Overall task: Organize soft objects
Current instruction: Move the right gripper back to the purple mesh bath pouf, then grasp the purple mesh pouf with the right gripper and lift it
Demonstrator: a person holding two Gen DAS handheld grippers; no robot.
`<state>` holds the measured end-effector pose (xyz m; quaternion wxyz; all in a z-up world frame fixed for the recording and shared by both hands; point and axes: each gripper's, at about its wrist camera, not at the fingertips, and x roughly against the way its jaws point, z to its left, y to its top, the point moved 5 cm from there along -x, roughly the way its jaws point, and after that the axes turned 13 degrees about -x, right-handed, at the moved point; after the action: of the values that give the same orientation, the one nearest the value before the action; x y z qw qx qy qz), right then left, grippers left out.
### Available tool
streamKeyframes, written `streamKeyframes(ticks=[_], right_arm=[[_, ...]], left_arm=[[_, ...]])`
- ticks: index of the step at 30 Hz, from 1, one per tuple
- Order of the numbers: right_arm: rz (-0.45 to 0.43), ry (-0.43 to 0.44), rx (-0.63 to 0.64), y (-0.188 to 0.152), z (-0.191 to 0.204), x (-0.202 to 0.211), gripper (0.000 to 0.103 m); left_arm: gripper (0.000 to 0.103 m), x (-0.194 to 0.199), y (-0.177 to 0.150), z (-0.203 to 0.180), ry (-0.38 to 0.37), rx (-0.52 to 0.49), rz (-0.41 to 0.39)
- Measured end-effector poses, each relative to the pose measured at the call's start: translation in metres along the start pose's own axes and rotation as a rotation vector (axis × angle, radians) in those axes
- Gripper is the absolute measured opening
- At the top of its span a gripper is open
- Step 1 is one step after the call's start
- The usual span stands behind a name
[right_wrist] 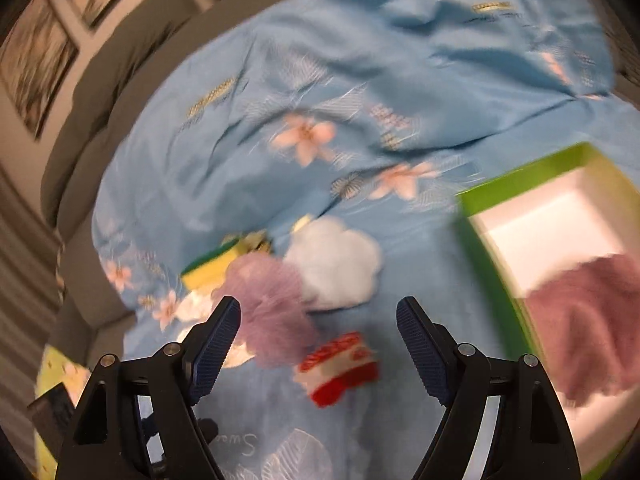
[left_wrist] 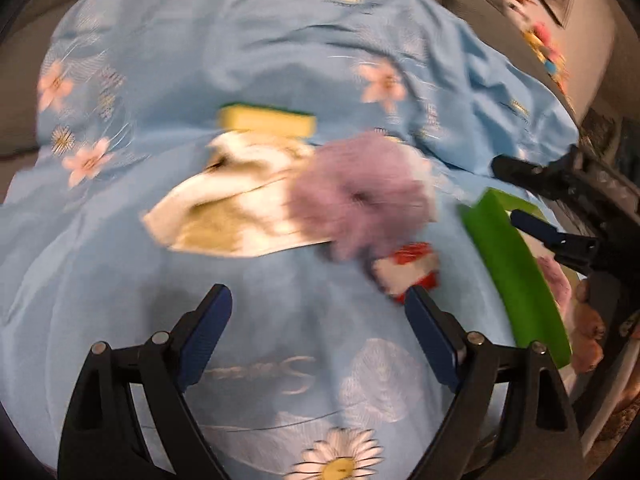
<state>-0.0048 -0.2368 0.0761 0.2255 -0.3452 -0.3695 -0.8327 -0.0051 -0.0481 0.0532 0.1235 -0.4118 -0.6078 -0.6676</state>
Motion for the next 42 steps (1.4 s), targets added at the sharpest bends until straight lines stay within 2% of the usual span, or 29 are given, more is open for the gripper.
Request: streamKeyframes(ticks=[3,6,7,8,9,11,13,18,21,24,28,33,35,40,42], right_arm=[[0.042,-0.043,0.034,-0.014,0.011,-0.036,0.082],[0.072,-0.104,0.059,-0.021,0.013,-0.066,0.068],[0.078,-0.126,0.067,-0.023,0.012,-0.074,0.060],[0.082,-0.149,0.074,-0.023,0.009,-0.081,0.048],[0.086,-0.164,0.074,-0.024,0.007,-0.086,0.027],[0.095,-0.164,0.061,-0.026,0.006,-0.089,0.012],[0.111,-0.118,0.070,-0.030,0.013,-0.084,0.012],[0.146,0.071,0.110,-0.047,0.047,-0.044,0.009],[0.168,0.123,0.106,-0.055,0.055,-0.028,0.009],[0.236,0.208,0.091,-0.065,0.064,-0.018,0.009],[0.308,0.257,0.096,-0.082,0.076,-0.009,0.008],[0.326,0.234,0.105,-0.090,0.077,-0.007,0.008],[0.325,0.198,0.097,-0.090,0.072,-0.010,0.009],[0.301,-0.032,0.101,-0.080,0.040,-0.033,0.009],[0.325,-0.064,0.083,-0.079,0.031,-0.042,0.009]], left_arm=[[0.088,0.001,-0.015,0.029,0.010,0.079,-0.004],[0.088,0.001,-0.023,0.047,0.028,0.126,0.003],[0.088,0.002,-0.024,0.051,0.041,0.130,0.001],[0.088,0.003,-0.024,0.054,0.047,0.135,-0.005],[0.088,0.004,-0.025,0.057,0.048,0.142,-0.011],[0.088,0.004,-0.026,0.065,0.034,0.163,-0.018],[0.088,0.004,-0.029,0.075,0.025,0.193,-0.012],[0.088,0.011,-0.032,0.091,0.023,0.254,-0.029],[0.088,0.015,-0.033,0.094,0.022,0.269,-0.032],[0.088,0.017,-0.035,0.095,0.017,0.278,-0.028],[0.088,0.021,-0.034,0.098,0.001,0.297,-0.042],[0.088,0.019,-0.036,0.098,-0.030,0.327,-0.032],[0.088,0.017,-0.036,0.095,-0.042,0.329,-0.028],[0.088,0.004,-0.035,0.077,-0.077,0.309,0.005],[0.088,-0.006,-0.032,0.065,-0.115,0.286,0.025]])
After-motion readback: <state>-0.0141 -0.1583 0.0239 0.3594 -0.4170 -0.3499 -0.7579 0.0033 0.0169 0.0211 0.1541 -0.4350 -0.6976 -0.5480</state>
